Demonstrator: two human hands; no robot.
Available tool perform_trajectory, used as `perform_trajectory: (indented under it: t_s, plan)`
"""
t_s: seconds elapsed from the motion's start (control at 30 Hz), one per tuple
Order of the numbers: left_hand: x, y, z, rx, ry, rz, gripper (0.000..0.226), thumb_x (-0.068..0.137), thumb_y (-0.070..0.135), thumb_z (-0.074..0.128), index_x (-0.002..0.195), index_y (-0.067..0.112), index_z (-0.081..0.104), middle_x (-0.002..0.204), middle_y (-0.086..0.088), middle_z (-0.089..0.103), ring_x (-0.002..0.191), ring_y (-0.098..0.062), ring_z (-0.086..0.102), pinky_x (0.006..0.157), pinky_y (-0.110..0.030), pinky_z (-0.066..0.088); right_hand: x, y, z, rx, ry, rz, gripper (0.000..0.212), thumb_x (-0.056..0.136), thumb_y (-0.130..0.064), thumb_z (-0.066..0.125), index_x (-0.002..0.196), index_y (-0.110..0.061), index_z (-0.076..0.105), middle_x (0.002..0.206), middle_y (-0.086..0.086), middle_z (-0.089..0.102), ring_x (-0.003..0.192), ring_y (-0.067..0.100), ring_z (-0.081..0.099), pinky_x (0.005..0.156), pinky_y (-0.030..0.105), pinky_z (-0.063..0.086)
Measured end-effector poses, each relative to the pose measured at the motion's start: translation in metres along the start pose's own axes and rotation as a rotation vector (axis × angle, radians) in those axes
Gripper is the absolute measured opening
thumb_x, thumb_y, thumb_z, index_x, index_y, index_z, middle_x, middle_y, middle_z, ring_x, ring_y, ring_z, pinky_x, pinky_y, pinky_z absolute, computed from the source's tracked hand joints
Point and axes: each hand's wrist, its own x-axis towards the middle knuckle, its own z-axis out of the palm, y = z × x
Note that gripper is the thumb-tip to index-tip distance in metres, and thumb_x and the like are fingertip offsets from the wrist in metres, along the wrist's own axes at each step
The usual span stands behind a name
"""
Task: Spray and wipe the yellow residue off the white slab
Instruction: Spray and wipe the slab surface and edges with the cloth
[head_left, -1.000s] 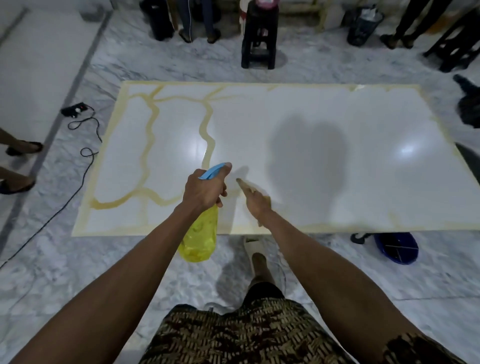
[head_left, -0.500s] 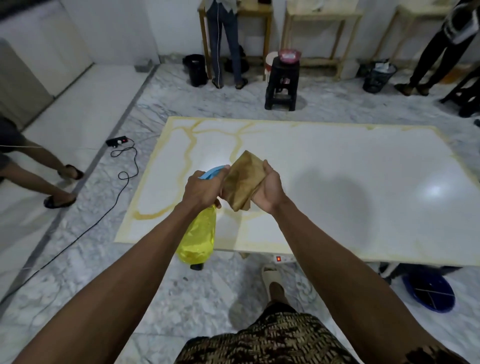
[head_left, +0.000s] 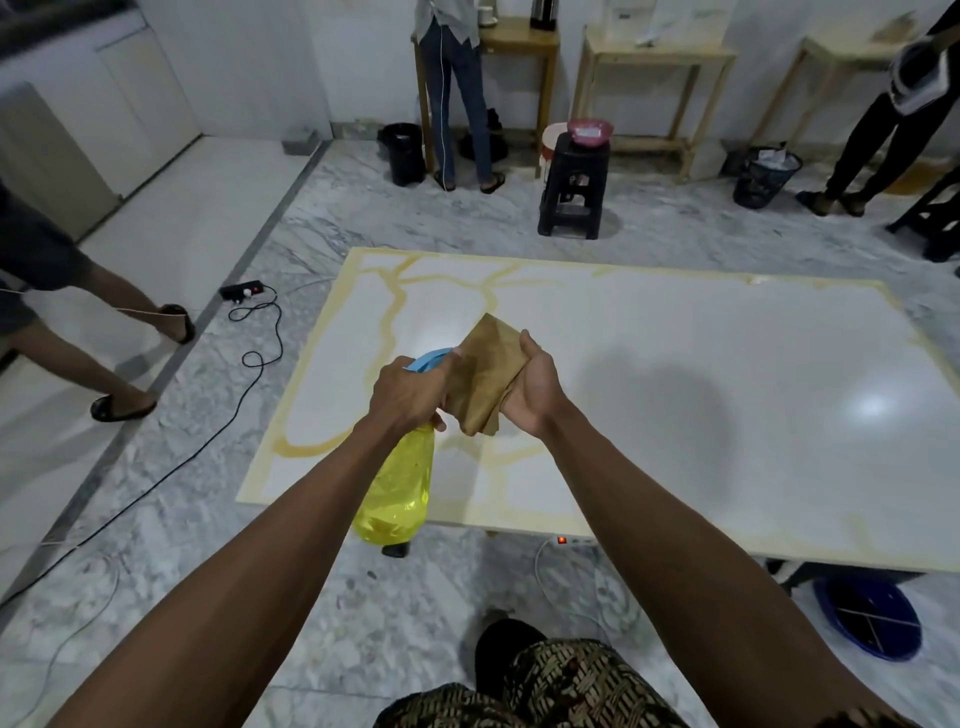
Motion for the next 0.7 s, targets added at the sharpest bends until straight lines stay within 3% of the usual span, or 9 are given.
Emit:
perform_trajectory:
  t_s: [0.17, 0.3, 0.37, 0.4, 0.47, 0.53, 0.63, 0.7]
  plan:
    - [0.031, 0.005, 0.011, 0.001, -0.058, -0.085, 0.066, 0.082, 0.069, 0.067, 0.112, 0.010, 0.069, 0.058, -0.005, 0.073, 0.047, -0.024, 0.070, 0.078, -0.040, 0.064, 0.029, -0.011, -0.003, -0.027, 0.050, -0.023, 0.065, 0.106, -0.051, 0.020, 0.142, -0.005, 0.049, 0.136, 0.022, 0.060, 0.128, 0.035, 0.057, 0.107, 0.049, 0.044]
    - [0.073, 0.016, 0.025, -0.012, -0.028, -0.067, 0.062, 0.083, 0.069, 0.065, 0.110, 0.013, 0.071, 0.065, -0.003, 0.075, 0.048, -0.023, 0.072, 0.065, -0.033, 0.060, 0.068, -0.016, -0.023, -0.110, 0.138, -0.027, 0.069, 0.103, -0.055, 0.021, 0.142, -0.004, 0.047, 0.135, 0.024, 0.059, 0.127, 0.035, 0.058, 0.106, 0.050, 0.045]
    - [0.100, 0.021, 0.036, -0.014, -0.046, -0.053, 0.072, 0.077, 0.073, 0.062, 0.108, 0.009, 0.074, 0.067, -0.002, 0.077, 0.050, -0.023, 0.074, 0.066, -0.033, 0.061, 0.091, -0.021, -0.041, -0.139, 0.160, -0.032, 0.072, 0.104, -0.055, 0.020, 0.132, 0.004, 0.050, 0.131, 0.028, 0.058, 0.124, 0.036, 0.058, 0.108, 0.049, 0.043]
    - [0.113, 0.022, 0.043, -0.031, -0.060, -0.057, 0.075, 0.076, 0.073, 0.062, 0.106, 0.006, 0.074, 0.066, -0.002, 0.077, 0.051, -0.024, 0.074, 0.069, -0.037, 0.064, 0.101, -0.024, -0.051, -0.178, 0.152, -0.081, 0.072, 0.103, -0.057, 0.023, 0.123, 0.006, 0.052, 0.126, 0.029, 0.056, 0.119, 0.037, 0.057, 0.106, 0.048, 0.043]
    - [0.146, 0.027, 0.056, -0.060, -0.080, -0.075, 0.073, 0.080, 0.070, 0.066, 0.104, 0.002, 0.075, 0.066, -0.003, 0.076, 0.052, -0.025, 0.074, 0.068, -0.038, 0.066, 0.127, -0.036, -0.071, -0.238, 0.118, -0.135, 0.076, 0.088, -0.072, 0.048, 0.115, -0.001, 0.051, 0.112, 0.026, 0.054, 0.107, 0.036, 0.055, 0.096, 0.048, 0.045]
    - [0.168, 0.034, 0.066, -0.079, -0.099, -0.065, 0.068, 0.086, 0.065, 0.069, 0.101, -0.002, 0.074, 0.067, -0.006, 0.076, 0.055, -0.026, 0.075, 0.061, -0.035, 0.065, 0.150, -0.050, -0.102, -0.259, 0.266, -0.121, 0.079, 0.075, -0.075, 0.064, 0.109, -0.004, 0.055, 0.103, 0.020, 0.061, 0.100, 0.031, 0.063, 0.090, 0.046, 0.052]
    - [0.210, 0.050, 0.084, -0.043, -0.145, -0.055, 0.064, 0.093, 0.061, 0.067, 0.096, -0.002, 0.074, 0.070, -0.009, 0.076, 0.050, -0.021, 0.072, 0.054, -0.028, 0.061, 0.191, -0.088, -0.144, -0.294, 0.498, -0.133, 0.036, 0.092, -0.044, 0.061, 0.102, -0.009, 0.062, 0.099, 0.014, 0.067, 0.093, 0.030, 0.068, 0.086, 0.048, 0.052]
    - [0.239, 0.058, 0.097, -0.035, -0.174, -0.075, 0.067, 0.092, 0.063, 0.067, 0.097, -0.004, 0.073, 0.070, -0.008, 0.076, 0.047, -0.019, 0.070, 0.052, -0.027, 0.059, 0.219, -0.115, -0.159, -0.409, 0.688, -0.094, 0.037, 0.100, -0.037, 0.051, 0.122, -0.008, 0.060, 0.115, 0.011, 0.067, 0.106, 0.030, 0.065, 0.091, 0.043, 0.052]
